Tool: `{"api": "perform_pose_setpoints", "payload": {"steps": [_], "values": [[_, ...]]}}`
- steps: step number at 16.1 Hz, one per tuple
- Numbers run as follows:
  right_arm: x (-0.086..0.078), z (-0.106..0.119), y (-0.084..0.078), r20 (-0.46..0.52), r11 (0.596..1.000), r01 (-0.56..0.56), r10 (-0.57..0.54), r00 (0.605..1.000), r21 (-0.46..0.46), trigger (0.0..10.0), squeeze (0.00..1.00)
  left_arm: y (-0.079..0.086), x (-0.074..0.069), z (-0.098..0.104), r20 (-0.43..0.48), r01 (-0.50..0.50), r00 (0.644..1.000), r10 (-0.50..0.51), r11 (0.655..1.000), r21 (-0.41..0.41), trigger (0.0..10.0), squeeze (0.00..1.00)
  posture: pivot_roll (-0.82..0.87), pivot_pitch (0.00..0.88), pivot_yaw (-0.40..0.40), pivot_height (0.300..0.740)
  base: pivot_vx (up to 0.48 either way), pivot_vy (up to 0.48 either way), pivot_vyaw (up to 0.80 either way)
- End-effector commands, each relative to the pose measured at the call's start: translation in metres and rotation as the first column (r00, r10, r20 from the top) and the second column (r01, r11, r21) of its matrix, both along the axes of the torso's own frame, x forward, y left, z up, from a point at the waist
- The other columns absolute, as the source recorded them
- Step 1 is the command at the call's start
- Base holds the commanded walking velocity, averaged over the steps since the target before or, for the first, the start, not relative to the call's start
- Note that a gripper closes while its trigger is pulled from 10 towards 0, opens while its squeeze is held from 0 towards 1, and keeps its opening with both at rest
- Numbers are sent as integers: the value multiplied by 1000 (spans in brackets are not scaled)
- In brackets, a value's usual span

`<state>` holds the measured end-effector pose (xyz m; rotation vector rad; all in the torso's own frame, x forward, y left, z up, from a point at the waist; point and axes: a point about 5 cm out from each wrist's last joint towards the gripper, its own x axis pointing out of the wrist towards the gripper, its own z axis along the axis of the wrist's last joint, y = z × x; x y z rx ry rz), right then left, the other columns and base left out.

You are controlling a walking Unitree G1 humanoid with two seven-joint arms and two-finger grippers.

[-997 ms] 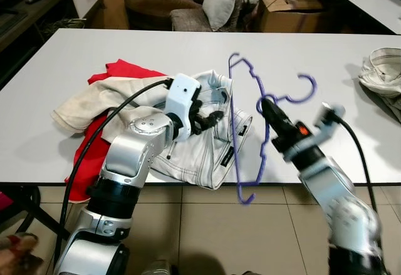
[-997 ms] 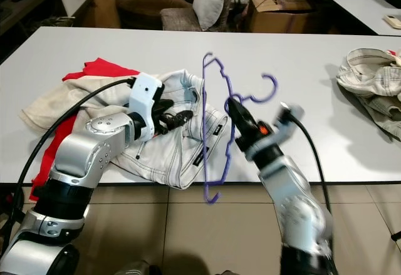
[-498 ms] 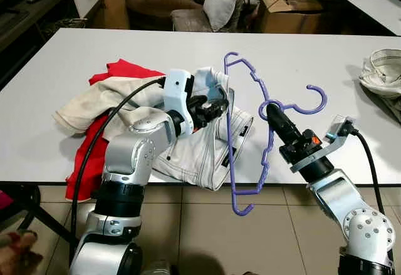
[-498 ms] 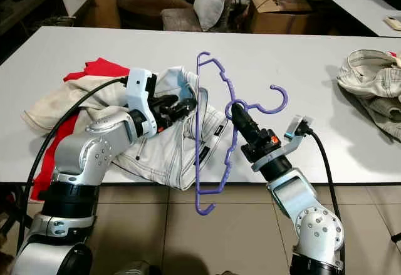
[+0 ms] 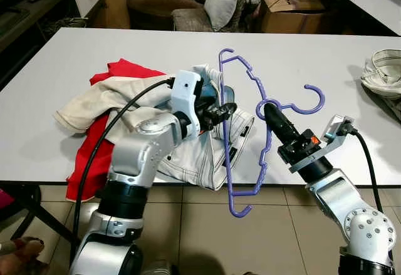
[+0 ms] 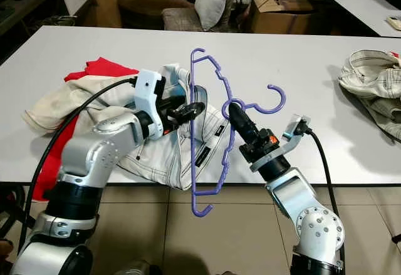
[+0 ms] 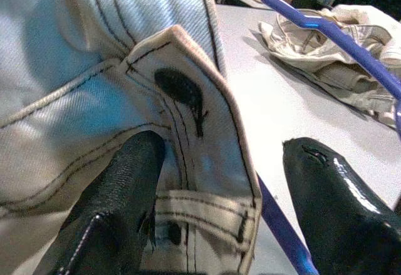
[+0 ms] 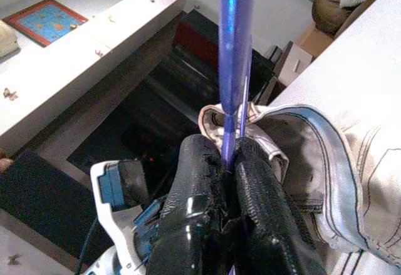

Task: Hang hanger

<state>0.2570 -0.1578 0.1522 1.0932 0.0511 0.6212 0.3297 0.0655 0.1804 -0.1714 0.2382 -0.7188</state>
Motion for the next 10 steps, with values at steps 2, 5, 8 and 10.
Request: {"api": "perform_pose_setpoints", "payload": {"steps": [2,5,8,10], "values": [[-1,5,5,23,999,-38,38,999,3,10000,0,0,7,11,69,-39,997,43,998,-58,5176,0,-71,0,-6,740,0,0,0],[-2,5,5,25,999,-38,38,999,3,10000,0,-1,6,14,27,-15,999,21,982,-190,0,0,-72,0,-3,740,0,0,0],[-2,5,5,27,999,-37,37,999,6,10000,0,-4,2,13,-1,42,999,-43,965,-260,0,0,-72,0,0,740,0,0,0],[-2,5,6,29,999,-38,37,999,7,10000,0,-8,-4,5,-25,89,995,-98,968,-236,0,0,-71,0,1,740,0,0,0]]}}
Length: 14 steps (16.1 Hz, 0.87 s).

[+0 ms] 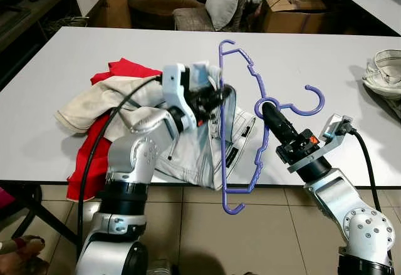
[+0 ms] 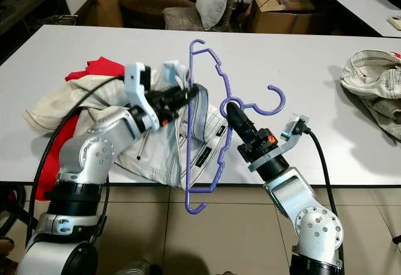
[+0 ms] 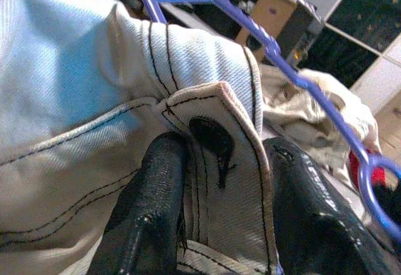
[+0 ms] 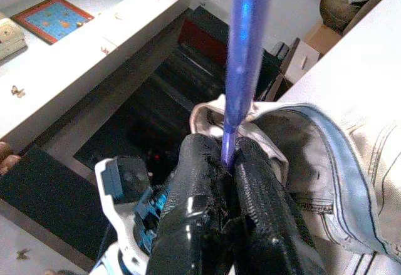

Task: Hang hanger

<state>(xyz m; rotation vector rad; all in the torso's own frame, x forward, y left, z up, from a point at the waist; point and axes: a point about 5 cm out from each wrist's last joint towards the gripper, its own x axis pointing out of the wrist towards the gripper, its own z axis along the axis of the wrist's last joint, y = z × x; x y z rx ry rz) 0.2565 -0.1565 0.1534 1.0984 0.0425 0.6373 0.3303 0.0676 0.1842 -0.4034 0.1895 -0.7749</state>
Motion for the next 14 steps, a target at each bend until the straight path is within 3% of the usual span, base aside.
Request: {"api": "perform_pose_setpoints", "payload": {"steps": [1,3,5,6,10,12,13,14], "values": [[-2,4,5,18,1000,-27,27,999,0,10000,0,-10,-5,1,-2,68,998,-68,998,-15,0,0,-71,0,1,740,0,0,0],[-1,6,2,26,1000,-18,17,1000,24,10000,0,-11,-8,4,-37,98,994,-103,987,-128,0,0,-73,0,2,740,0,0,0],[-1,7,1,30,999,-12,11,999,37,10000,0,-11,-10,6,-48,131,989,-142,974,-187,0,0,-74,0,2,740,0,0,0],[-1,9,-1,36,999,-7,5,999,53,10000,0,-11,-14,8,-50,167,981,-187,948,-270,0,0,-75,0,2,740,0,0,0],[1,10,-1,39,998,-8,6,999,59,10000,0,-8,-14,10,-71,168,975,-210,910,-379,0,0,-75,0,-4,740,0,0,0],[1,10,-2,37,999,-6,4,999,41,10000,0,-3,-12,9,-65,151,981,-184,927,-343,0,0,-74,0,-8,740,0,0,0],[2,8,-5,31,1000,12,-12,999,-6,10000,0,3,-9,10,-40,134,988,-149,956,-260,0,0,-74,0,-9,740,0,0,0],[5,5,-10,21,991,49,-47,999,-121,10000,0,16,-2,12,3,79,997,-79,993,-85,0,0,-75,0,-8,740,0,0,0]]}}
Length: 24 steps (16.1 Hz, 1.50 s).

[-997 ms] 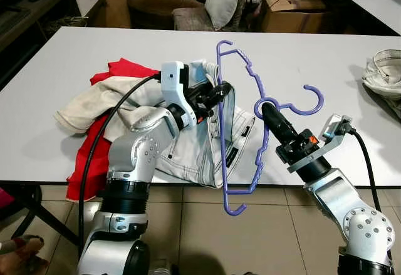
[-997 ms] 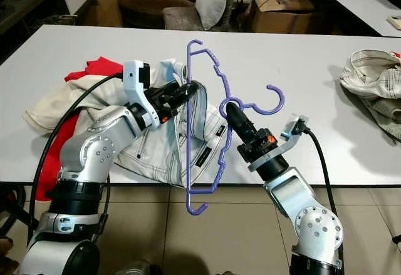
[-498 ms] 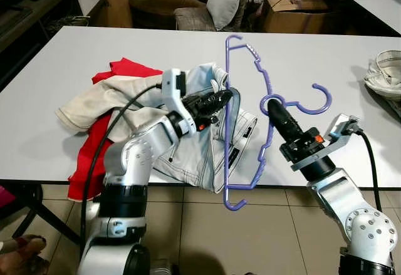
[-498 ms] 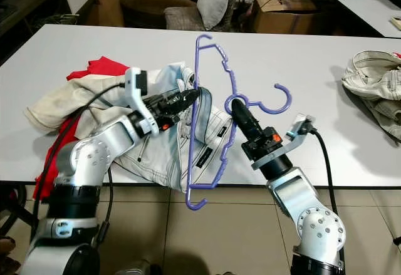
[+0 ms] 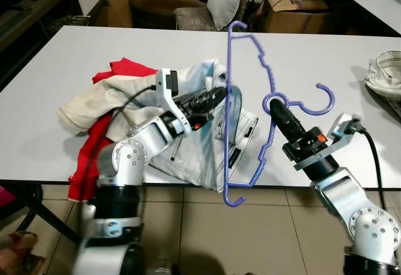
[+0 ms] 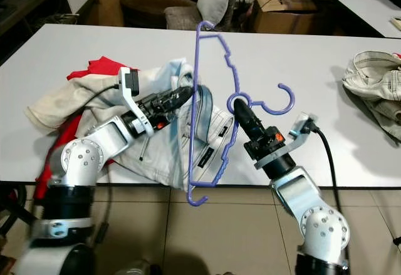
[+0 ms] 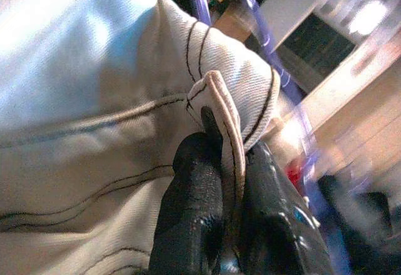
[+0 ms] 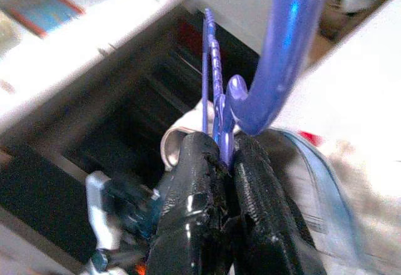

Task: Hang hanger

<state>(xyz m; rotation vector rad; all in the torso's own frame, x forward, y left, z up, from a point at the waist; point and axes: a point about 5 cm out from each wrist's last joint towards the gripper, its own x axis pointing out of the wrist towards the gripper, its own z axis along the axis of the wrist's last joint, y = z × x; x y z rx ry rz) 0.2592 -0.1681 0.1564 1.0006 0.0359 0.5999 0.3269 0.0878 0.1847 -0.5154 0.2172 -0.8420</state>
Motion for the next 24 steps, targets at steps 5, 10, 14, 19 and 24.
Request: {"api": "perform_pose_setpoints", "payload": {"steps": [5,10,14,19,24], "values": [[-10,9,0,55,938,-89,114,992,-334,10000,0,62,21,59,439,-290,899,9,763,577,0,0,-59,0,-10,740,0,0,0],[-27,0,8,-2,817,-269,311,950,-509,10000,0,77,26,118,645,-461,759,-83,632,623,0,0,-59,0,3,740,0,0,0],[-35,5,14,24,796,-316,383,924,-516,10000,0,78,27,120,628,-456,775,-78,618,640,0,0,-58,0,2,740,0,0,0],[-44,11,-1,60,779,-321,416,908,-539,10000,0,91,37,111,599,-502,800,29,578,643,0,0,-62,0,4,740,0,0,0],[-38,2,-16,-13,766,-286,341,940,-576,10000,0,85,31,104,557,-371,820,-133,617,694,0,0,-63,0,-1,740,0,0,0]]}}
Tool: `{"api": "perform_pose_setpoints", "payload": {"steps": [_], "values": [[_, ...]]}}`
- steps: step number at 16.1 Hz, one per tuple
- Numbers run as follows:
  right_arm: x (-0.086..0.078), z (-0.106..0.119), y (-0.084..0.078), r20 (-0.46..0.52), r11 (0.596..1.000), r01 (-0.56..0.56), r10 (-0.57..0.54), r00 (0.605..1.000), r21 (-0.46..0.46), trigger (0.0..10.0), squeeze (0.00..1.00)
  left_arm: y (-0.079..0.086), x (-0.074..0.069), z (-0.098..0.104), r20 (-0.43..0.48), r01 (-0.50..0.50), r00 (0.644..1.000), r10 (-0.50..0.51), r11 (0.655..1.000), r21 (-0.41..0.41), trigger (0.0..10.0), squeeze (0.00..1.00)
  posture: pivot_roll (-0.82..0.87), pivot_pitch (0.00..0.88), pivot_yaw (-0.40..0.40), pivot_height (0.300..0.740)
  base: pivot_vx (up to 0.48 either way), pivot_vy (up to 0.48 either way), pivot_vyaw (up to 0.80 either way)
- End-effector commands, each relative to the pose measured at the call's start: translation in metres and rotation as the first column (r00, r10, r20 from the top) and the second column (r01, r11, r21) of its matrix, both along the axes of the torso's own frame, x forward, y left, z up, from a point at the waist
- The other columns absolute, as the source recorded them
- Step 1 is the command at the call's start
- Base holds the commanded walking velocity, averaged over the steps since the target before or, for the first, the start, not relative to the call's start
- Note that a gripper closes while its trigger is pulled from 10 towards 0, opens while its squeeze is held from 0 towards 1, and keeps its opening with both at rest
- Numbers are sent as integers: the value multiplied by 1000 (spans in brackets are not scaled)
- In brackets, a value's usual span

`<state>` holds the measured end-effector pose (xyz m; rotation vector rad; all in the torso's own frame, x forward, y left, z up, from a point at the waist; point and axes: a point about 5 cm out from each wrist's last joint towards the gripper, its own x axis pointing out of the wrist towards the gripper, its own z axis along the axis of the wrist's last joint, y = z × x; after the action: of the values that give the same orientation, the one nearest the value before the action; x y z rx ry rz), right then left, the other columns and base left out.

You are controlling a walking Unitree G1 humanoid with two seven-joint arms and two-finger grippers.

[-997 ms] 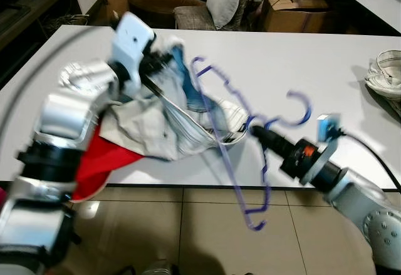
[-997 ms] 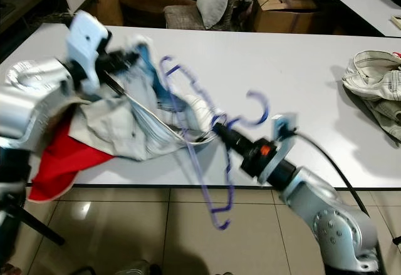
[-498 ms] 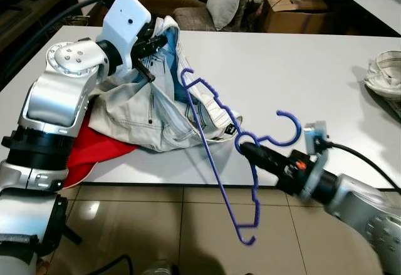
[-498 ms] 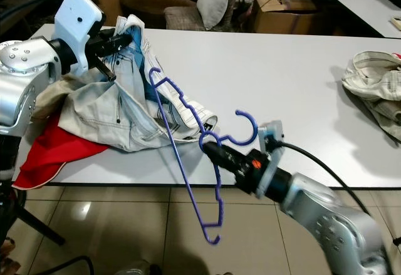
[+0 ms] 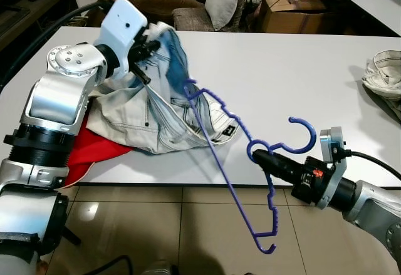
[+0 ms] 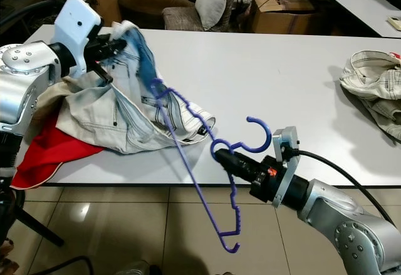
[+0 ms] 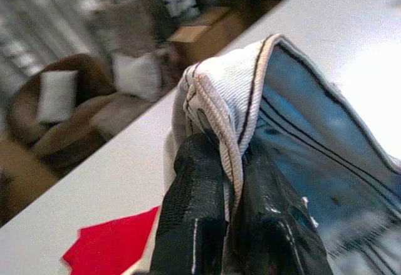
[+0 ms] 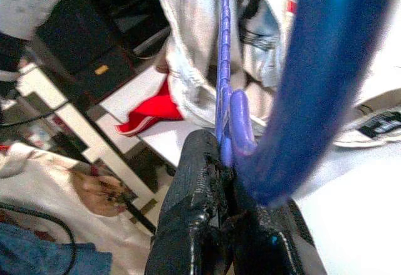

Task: Hang hanger

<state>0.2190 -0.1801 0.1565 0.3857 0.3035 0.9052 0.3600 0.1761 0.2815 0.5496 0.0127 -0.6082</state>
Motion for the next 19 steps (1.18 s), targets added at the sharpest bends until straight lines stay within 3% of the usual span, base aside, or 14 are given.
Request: {"api": "perform_pose_setpoints", "payload": {"steps": [1,3,6,9,11,12,13,14,15,16,17,19], "values": [[5,-2,-4,-16,999,28,-29,999,-29,10000,0,-7,-8,5,4,100,995,-100,994,42,0,0,-63,0,-1,740,0,0,0],[11,-13,-2,-73,999,12,-16,997,-52,10000,0,-18,-20,0,-49,203,978,-201,978,47,0,0,-57,0,-12,740,0,0,0],[19,-16,8,-88,998,-23,18,996,-59,10000,0,-40,-28,-4,-67,273,960,-270,962,26,0,0,-51,0,-25,740,0,0,0],[41,-18,8,-100,991,116,-122,987,-67,10000,0,-48,-44,-7,-130,388,915,-383,921,23,0,0,-48,0,-30,740,0,0,0],[62,-12,3,-73,967,255,-256,964,-21,10000,0,-40,-55,-20,-219,435,887,-406,895,102,0,0,-46,0,-31,740,0,0,0],[76,7,-8,-1,928,366,-367,930,70,10000,0,-27,-50,-9,-159,392,915,-372,911,126,0,0,-45,0,-31,740,0,0,0],[81,24,-15,28,896,394,-407,913,205,10000,0,-18,-47,4,-82,382,924,-374,914,138,0,0,-38,0,-36,740,0,0,0],[81,41,-17,42,865,364,-402,915,347,10000,0,-10,-47,16,-23,383,923,-383,913,141,0,0,-37,0,-36,740,0,0,0],[79,47,-15,39,849,326,-375,926,416,10000,0,-4,-45,26,8,361,931,-365,924,124,0,0,-36,0,-35,740,0,0,0],[77,43,-8,18,857,305,-343,939,415,10000,0,-1,-44,28,13,339,939,-343,933,118,0,0,-36,0,-35,740,0,0,0],[74,26,2,-34,890,292,-300,953,350,10000,0,-1,-44,24,-10,335,942,-337,934,122,0,0,-36,0,-35,740,0,0,0],[68,7,19,-88,919,271,-256,963,287,10000,0,-4,-44,18,-27,359,933,-358,927,111,0,0,-38,0,-28,740,0,0,0]]}}
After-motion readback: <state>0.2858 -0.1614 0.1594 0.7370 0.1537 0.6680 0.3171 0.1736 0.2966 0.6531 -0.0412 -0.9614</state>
